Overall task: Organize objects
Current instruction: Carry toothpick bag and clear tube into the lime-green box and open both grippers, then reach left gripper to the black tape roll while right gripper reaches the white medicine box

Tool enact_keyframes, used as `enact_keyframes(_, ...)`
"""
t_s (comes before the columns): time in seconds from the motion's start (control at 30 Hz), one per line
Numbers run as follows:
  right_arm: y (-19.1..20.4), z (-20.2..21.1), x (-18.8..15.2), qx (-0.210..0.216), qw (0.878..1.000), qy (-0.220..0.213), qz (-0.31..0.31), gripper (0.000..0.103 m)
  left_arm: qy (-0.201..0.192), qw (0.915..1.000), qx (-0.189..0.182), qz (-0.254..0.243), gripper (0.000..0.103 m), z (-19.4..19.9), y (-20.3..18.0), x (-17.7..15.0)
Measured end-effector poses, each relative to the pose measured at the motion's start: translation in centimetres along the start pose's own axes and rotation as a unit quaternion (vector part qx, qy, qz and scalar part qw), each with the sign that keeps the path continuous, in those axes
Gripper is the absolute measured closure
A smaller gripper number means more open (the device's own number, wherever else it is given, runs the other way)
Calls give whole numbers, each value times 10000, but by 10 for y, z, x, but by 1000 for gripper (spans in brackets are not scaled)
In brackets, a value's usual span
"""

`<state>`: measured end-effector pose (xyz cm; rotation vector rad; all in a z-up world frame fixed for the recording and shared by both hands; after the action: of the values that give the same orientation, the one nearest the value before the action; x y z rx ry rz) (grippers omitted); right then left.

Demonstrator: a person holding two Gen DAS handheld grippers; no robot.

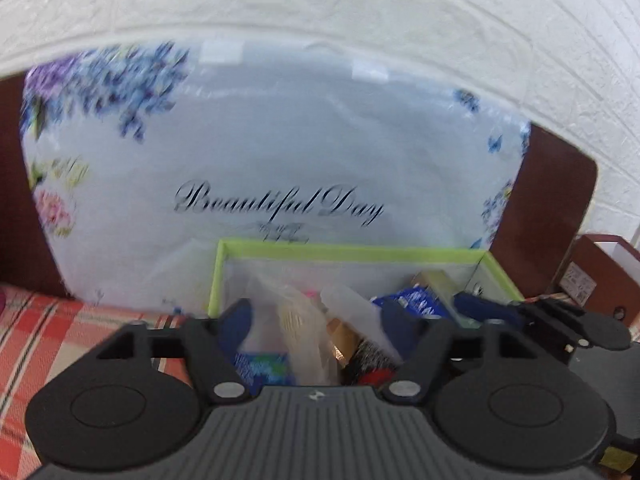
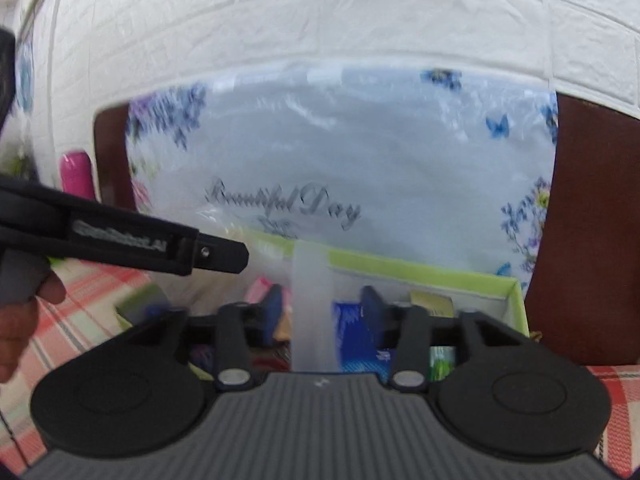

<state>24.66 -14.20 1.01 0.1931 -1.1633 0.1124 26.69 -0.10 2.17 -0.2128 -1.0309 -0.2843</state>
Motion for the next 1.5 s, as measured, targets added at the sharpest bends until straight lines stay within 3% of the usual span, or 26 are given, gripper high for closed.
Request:
enact_keyframes(0.1, -2, 4, -17, -155, 9997, -63, 199, 39, -24, 10000, -41, 52, 26, 6, 3, -11)
enact_keyframes(0.17, -4, 9, -25, -168, 9998, -49, 111, 38, -26, 10000, -14, 60, 26, 10, 1, -13)
enact_keyframes(0.3, -7, 20, -19, -231, 9996, -142, -60, 28, 24, 10000, 14, 39, 26, 19, -5, -9)
enact_keyframes(0.43, -11, 44, -10, -313, 9988, -324, -176, 17, 118, 9998, 169, -1, 26, 38, -16, -7)
enact_keyframes(0.53, -13, 69, -13, -404, 9979, -366, -351, 4, 237, 9988, 432, 44, 22, 54, -24, -12)
enact_keyframes(1.0, -20, 134, -92, -590, 9910, 329, -1154, 1, 761, 9953, 421, 426, 21, 87, -38, -76)
enact_keyframes(1.27, -18, 143, -135, -617, 9858, 832, -1324, 0, 1305, 9840, 671, 1011, 21, 82, -7, -144)
enact_keyframes(1.5, -8, 143, -143, -552, 9861, 948, -1251, 0, 953, 9883, 580, 1040, 21, 62, 0, -129)
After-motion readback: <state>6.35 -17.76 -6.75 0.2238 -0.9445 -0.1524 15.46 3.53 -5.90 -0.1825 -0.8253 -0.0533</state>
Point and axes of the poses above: each gripper's, at about its wrist camera, not at the fingertips, and z roughly against the way its jaws point, y to its left, x to its top, the point moved 5 cm from there along -z, roughly the way its jaws point, and after that the axes turned 7 degrees about -z, right-handed, at the moved point
